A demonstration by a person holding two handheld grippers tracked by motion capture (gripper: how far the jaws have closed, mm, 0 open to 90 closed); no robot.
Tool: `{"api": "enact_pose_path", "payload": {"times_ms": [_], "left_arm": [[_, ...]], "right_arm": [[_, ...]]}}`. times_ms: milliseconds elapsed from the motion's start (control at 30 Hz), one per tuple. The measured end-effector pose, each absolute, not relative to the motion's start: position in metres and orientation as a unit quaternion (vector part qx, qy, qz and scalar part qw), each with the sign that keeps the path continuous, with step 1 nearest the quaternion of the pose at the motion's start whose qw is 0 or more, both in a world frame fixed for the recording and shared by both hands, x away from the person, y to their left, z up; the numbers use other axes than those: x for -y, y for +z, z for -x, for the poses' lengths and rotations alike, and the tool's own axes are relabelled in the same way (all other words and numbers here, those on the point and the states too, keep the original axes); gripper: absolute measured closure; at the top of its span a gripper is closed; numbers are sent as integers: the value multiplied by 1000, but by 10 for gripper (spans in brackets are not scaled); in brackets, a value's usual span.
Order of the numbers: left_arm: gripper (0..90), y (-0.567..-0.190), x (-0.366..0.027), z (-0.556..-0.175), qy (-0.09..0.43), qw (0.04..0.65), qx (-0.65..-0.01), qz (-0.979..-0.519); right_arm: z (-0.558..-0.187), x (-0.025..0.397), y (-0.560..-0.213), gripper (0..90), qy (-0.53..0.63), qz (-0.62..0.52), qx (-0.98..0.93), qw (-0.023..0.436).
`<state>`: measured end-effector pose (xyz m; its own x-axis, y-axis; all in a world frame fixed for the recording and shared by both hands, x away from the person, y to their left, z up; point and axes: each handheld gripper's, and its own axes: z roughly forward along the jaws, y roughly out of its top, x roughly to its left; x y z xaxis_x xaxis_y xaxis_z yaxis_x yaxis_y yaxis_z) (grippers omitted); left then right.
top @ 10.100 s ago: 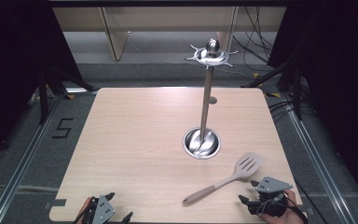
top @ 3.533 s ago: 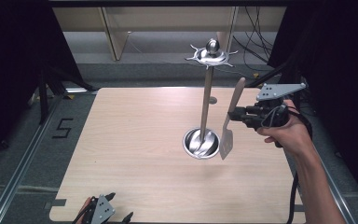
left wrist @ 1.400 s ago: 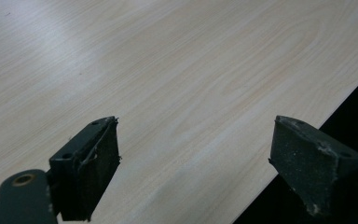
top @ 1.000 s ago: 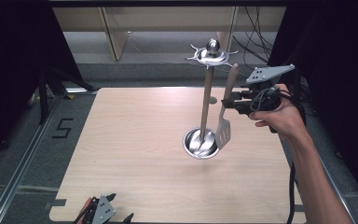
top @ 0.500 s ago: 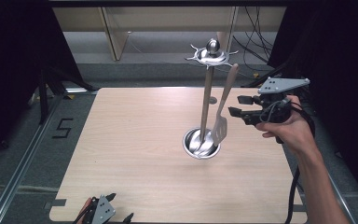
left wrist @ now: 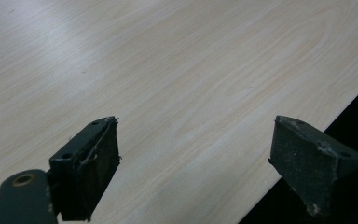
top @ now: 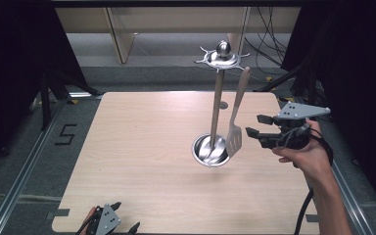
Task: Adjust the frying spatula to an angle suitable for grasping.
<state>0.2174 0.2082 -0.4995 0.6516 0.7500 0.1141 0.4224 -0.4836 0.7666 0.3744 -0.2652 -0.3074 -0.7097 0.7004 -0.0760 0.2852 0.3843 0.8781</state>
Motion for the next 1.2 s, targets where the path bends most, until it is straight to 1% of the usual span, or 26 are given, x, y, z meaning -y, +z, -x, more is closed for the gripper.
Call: {"api": "enact_pose_path", "payload": {"times_ms": [67,100,233,367,400,433,500,533,567,600,633,667,733,767,833,933,967,1067,1200], "left_arm": [[148,-501,-207,-218,230,369,-355,-827],[149,-502,-205,-216,227,388,-364,-816],[148,-502,-205,-216,229,387,-365,-815],[148,-501,-207,-217,232,371,-355,-826],[149,-501,-207,-217,230,371,-355,-827],[149,-501,-206,-216,229,378,-358,-822],[148,-500,-207,-216,227,375,-356,-825],[148,-500,-207,-216,230,370,-352,-828],[148,-501,-204,-214,223,392,-363,-815],[148,-501,-204,-214,223,392,-363,-815],[148,-499,-207,-215,227,374,-352,-827],[148,-499,-206,-214,226,381,-355,-823],[149,-499,-206,-215,227,375,-352,-827],[149,-501,-205,-214,225,387,-359,-819],[149,-500,-206,-215,227,378,-355,-824],[149,-500,-205,-215,226,387,-358,-819],[148,-499,-206,-215,228,374,-352,-827],[148,-499,-206,-215,224,371,-350,-830],[149,-499,-206,-215,228,383,-355,-822]], "right_arm": [[-372,267,-311,418,462,-312,-800,223],[-369,268,-317,418,467,-313,-796,224],[-365,267,-324,413,467,-310,-798,221],[-364,266,-333,411,460,-315,-800,223],[-363,264,-335,410,457,-324,-801,212],[-363,264,-336,410,455,-327,-801,212],[-364,263,-339,406,453,-321,-803,218],[-362,262,-340,404,453,-327,-802,210],[-362,261,-342,401,451,-323,-804,213],[-362,261,-342,401,451,-323,-804,213],[-361,261,-347,394,448,-327,-804,215],[-361,261,-347,394,448,-327,-804,215],[-361,263,-350,390,445,-330,-804,215],[-361,264,-354,388,441,-334,-806,211],[-361,266,-358,386,438,-339,-807,202],[-361,267,-362,384,439,-341,-808,194],[-360,268,-365,382,445,-346,-804,188],[-360,269,-366,380,449,-344,-804,183],[-360,267,-370,363,456,-341,-804,172]]}}
